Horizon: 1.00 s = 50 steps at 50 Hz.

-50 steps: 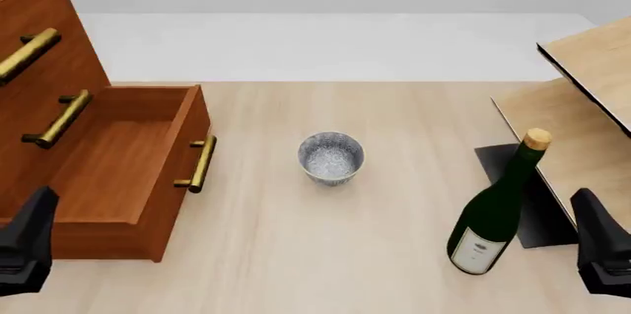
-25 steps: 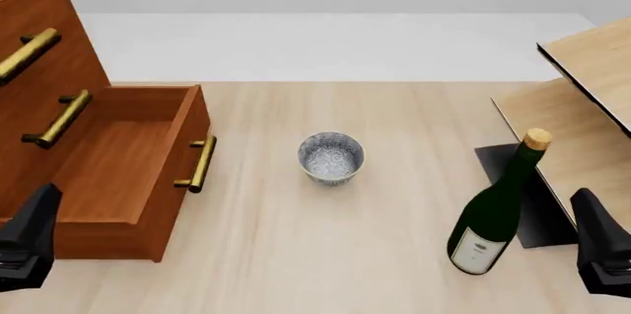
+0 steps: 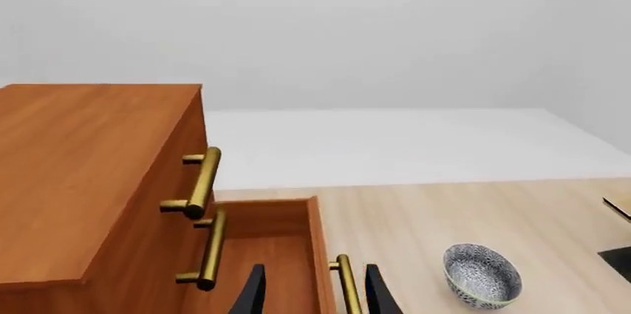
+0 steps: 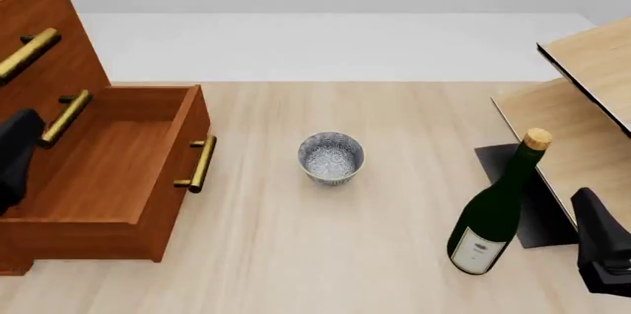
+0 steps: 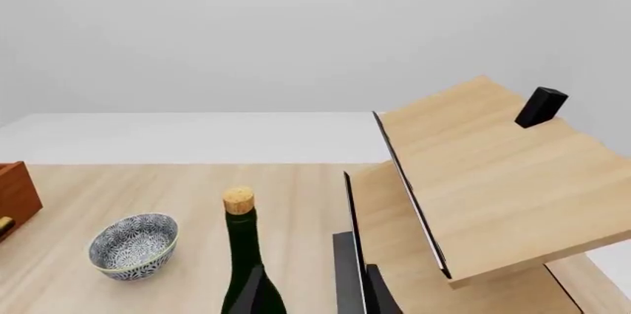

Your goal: Close the bottom drawer of the cabinet and open the top drawer.

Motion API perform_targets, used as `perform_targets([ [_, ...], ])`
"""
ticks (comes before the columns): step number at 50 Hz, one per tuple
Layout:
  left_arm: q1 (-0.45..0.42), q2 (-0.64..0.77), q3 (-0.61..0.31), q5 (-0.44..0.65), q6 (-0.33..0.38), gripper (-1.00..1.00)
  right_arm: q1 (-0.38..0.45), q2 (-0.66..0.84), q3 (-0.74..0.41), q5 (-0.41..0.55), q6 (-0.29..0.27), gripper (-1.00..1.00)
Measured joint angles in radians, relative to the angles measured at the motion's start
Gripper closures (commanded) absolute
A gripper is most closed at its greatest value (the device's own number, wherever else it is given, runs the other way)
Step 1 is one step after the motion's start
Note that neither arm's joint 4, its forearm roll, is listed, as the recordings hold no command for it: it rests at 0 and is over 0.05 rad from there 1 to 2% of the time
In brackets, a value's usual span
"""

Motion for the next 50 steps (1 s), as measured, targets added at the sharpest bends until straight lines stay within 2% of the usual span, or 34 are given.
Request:
perform_targets([
  [7, -0.012, 0.099, -0.101, 0.059, -0.029, -1.0, -0.003, 0.006, 0.0, -0.005, 0.005, -1.0],
  [16, -0.052, 0.228, -0.219, 0.135, -0.034, -1.0, -0.006, 0.014, 0.0, -0.011, 0.008, -1.0],
  [28, -0.121, 0.389, -0.355, 0.226, -0.096, -1.0, -0.007, 0.023, 0.0, -0.019, 0.01, -1.0],
  [40, -0.177, 0.521, -0.478, 0.317, -0.155, -1.0, -0.006, 0.028, 0.0, -0.023, 0.013, -1.0],
  [50, -0.216, 0.602, -0.537, 0.356, -0.21, -1.0, -0.004, 0.02, -0.001, -0.015, 0.014, -1.0],
])
